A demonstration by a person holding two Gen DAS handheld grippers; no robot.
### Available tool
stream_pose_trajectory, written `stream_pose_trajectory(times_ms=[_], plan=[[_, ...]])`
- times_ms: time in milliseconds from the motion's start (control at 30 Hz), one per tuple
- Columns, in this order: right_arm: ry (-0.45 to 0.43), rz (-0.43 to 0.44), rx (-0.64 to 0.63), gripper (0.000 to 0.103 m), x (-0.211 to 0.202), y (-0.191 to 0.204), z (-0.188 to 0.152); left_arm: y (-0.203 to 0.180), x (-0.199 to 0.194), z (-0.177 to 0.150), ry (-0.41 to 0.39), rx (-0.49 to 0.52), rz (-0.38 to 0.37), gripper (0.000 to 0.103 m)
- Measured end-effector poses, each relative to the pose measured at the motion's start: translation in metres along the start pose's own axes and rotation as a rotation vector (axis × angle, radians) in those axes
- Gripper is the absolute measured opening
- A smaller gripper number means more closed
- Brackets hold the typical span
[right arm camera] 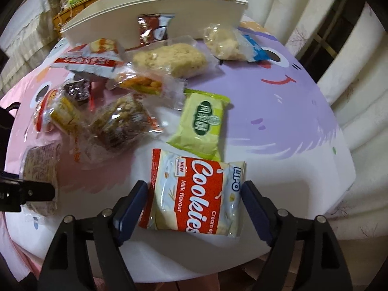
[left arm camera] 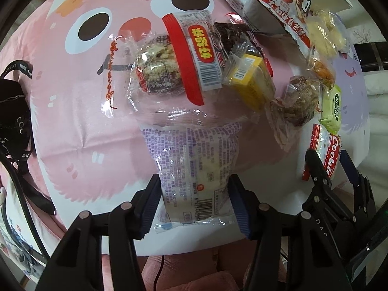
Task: Organize snacks
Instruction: 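Close the left tool on the clear bun while the right tool grips the Cookies pack, then lift both packs over the white box and open both tools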
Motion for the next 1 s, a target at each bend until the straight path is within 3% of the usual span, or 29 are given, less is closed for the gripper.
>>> stream_pose_trajectory(times_ms=[167, 333, 500, 600, 1000], plan=[[0.017, 0.041, 0.080, 0.080, 0.005, -0.009, -0.002, 0.006, 0.003, 0.004, 0.011, -0.005, -0.019, 0.051], [0.012, 0.042, 0.076, 0.079, 0.008, -0.012, 0.001, 0.011, 0.005, 0.006, 0.023, -0.014, -0.032, 0.049], [0.024, 0.055, 0.057, 0.060, 0.004, -0.011, 0.001, 0.015, 0.002, 0.010, 0.033, -0.032, -0.037, 0.047], [0.030, 0.091, 0.055, 0.055, 0.000, -0.009, 0.000, 0.020, -0.002, 0.012, 0.033, -0.045, -0.048, 0.046], [0.104, 0.217, 0.045, 0.053, -0.004, -0.013, 0.003, 0.050, -0.036, 0.004, 0.080, -0.092, -0.043, 0.045]])
Point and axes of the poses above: each gripper's, at about its wrist camera, not at the fingertips, and x roughly the way its jaws point, y to its left, z to its top, the point moved 6 cm from there along x, roughly the way its jaws point, and after that the axes turned 10 degrees about -x, right-handed, at the moved point
